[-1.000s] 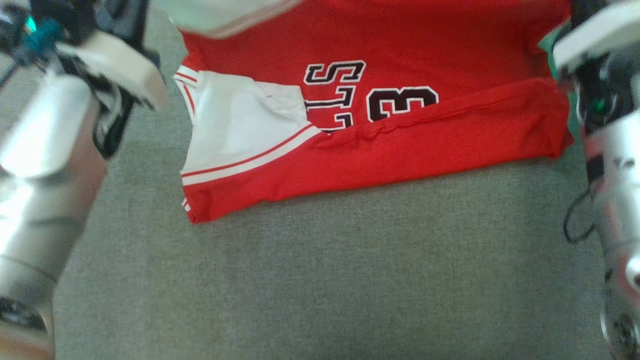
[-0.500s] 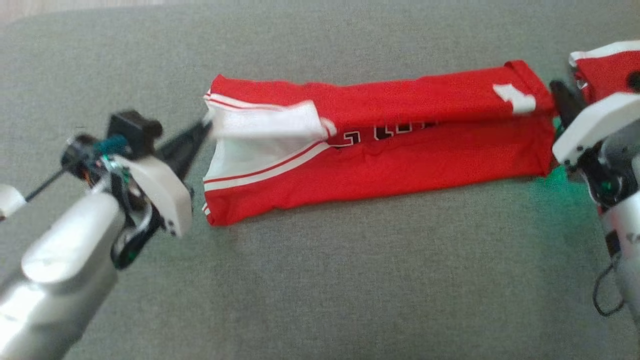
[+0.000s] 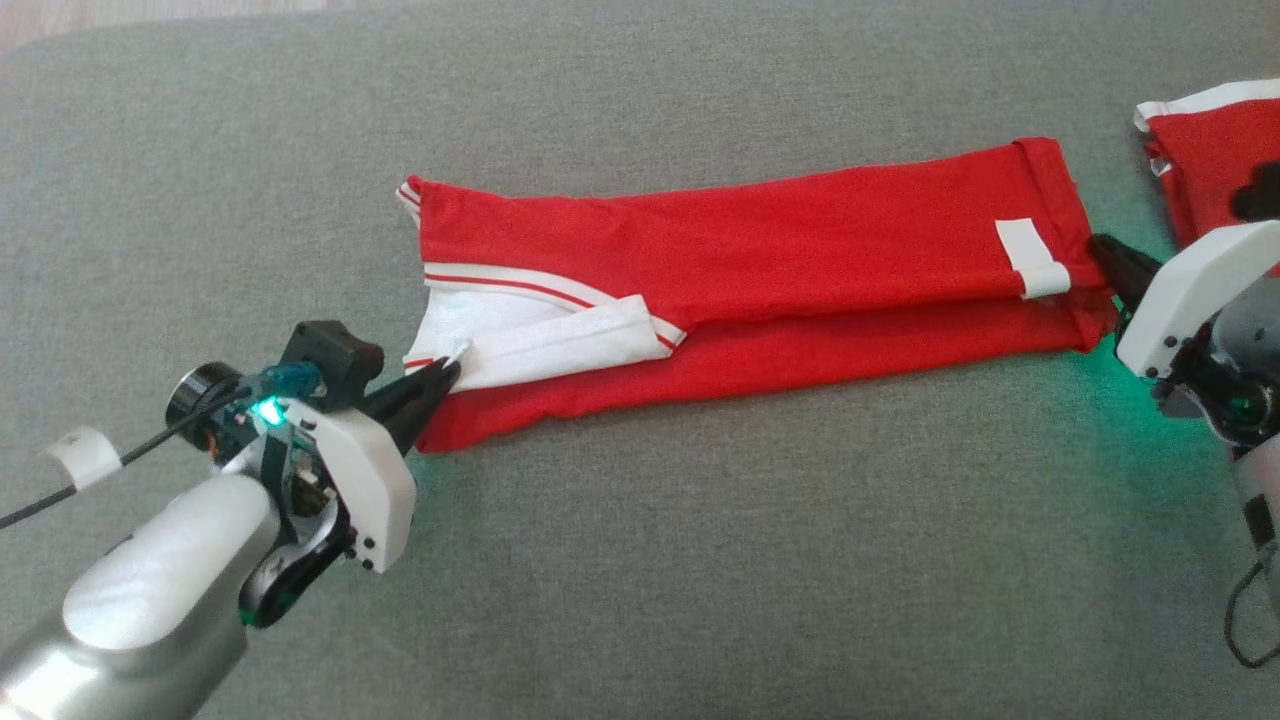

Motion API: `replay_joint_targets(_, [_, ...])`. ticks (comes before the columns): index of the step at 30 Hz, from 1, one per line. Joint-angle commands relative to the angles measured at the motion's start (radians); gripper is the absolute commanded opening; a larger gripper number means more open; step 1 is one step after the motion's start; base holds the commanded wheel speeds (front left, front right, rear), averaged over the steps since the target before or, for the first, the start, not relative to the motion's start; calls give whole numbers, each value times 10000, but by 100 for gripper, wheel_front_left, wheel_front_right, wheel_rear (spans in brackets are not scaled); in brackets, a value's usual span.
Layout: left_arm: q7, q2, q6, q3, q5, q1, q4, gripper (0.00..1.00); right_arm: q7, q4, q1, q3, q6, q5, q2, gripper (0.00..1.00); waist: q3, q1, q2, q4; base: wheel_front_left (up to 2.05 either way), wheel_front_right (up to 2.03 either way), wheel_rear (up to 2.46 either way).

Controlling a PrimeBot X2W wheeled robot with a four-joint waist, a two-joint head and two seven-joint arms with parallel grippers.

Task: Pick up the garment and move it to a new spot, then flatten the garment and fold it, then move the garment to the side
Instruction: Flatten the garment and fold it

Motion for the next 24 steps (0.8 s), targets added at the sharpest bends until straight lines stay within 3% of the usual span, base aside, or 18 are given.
replay_joint_targets(1, [-18, 433, 129, 373, 139, -291, -217, 0, 138, -371, 116, 86, -7, 24, -159, 0, 63, 0, -1, -10, 0, 0, 0])
replay_joint_targets(5, [-302, 245, 207, 380, 227, -341, 221, 0, 483, -303, 174, -137, -7, 159, -43, 0, 159, 0, -1, -25, 0, 0, 0])
replay_joint_targets(6, [-406, 175, 246, 387, 270, -369, 347, 10, 514, -231, 163, -253, -7, 145, -25, 27, 170, 0, -1, -28, 0, 0, 0])
replay_joint_targets(7, [-556, 81, 308, 417, 308, -401, 458, 75, 498, -166, 149, -382, -7, 115, -3, 100, 171, 0, -1, -26, 0, 0, 0])
replay_joint_targets(8, [-879, -120, 438, 519, 329, -456, 667, 100, 419, -150, 73, -614, -7, 84, 59, 100, 144, 0, -1, -23, 0, 0, 0])
replay_joint_targets(17, [-3136, -846, 1346, 1628, 207, -669, 1151, 100, -487, -891, -370, -1603, -7, -95, 477, 100, -421, 0, -1, -102, 0, 0, 0])
replay_joint_targets(24, [-5013, -1442, 1889, 2823, -110, -206, 1298, 100, -2394, -2073, -199, -2425, -7, -692, 1818, 100, -1102, 0, -1, -240, 0, 0, 0])
